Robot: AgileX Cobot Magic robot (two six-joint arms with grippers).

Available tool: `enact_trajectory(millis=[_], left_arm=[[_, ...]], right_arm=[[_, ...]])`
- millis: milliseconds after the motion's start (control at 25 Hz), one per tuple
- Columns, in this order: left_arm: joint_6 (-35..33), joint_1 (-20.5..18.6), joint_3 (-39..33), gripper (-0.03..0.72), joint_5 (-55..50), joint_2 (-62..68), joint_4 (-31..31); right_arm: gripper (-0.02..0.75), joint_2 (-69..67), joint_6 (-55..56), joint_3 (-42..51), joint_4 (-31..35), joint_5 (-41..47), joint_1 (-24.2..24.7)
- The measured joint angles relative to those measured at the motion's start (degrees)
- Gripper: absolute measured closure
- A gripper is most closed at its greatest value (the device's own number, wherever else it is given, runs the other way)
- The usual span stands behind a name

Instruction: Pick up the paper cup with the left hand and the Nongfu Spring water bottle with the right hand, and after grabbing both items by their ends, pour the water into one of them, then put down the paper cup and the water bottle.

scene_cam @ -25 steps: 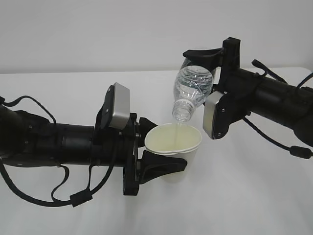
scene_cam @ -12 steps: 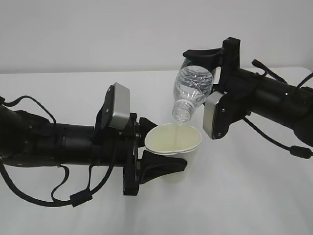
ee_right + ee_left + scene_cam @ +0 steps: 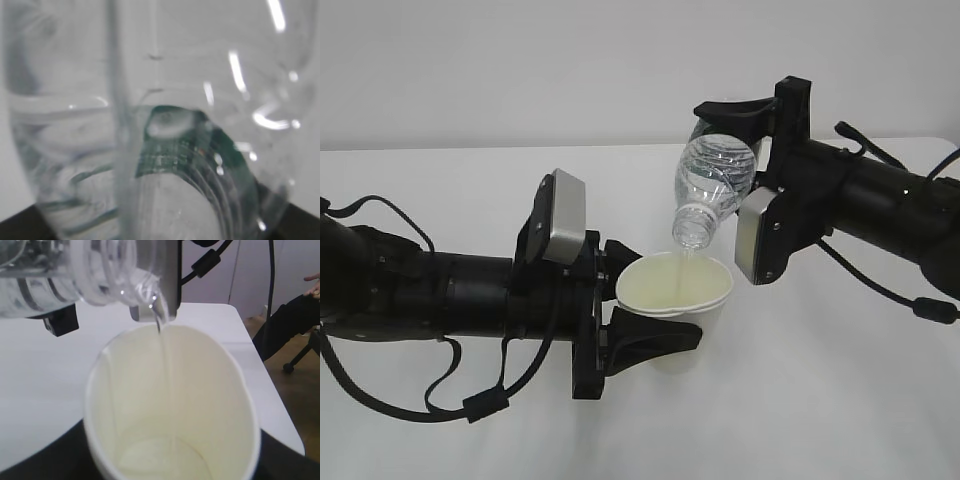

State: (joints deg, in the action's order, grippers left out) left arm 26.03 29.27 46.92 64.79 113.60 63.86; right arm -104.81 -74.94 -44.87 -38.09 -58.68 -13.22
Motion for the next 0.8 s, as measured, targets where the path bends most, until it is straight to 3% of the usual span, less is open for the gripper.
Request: enact_trajectory(millis=[800], left_arm=[[0.0,0.0,0.0,0.258,0.0,0.0,0.1]], right_arm=[[0.255,0.0,-0.1,0.0,0.1,0.0,0.0]])
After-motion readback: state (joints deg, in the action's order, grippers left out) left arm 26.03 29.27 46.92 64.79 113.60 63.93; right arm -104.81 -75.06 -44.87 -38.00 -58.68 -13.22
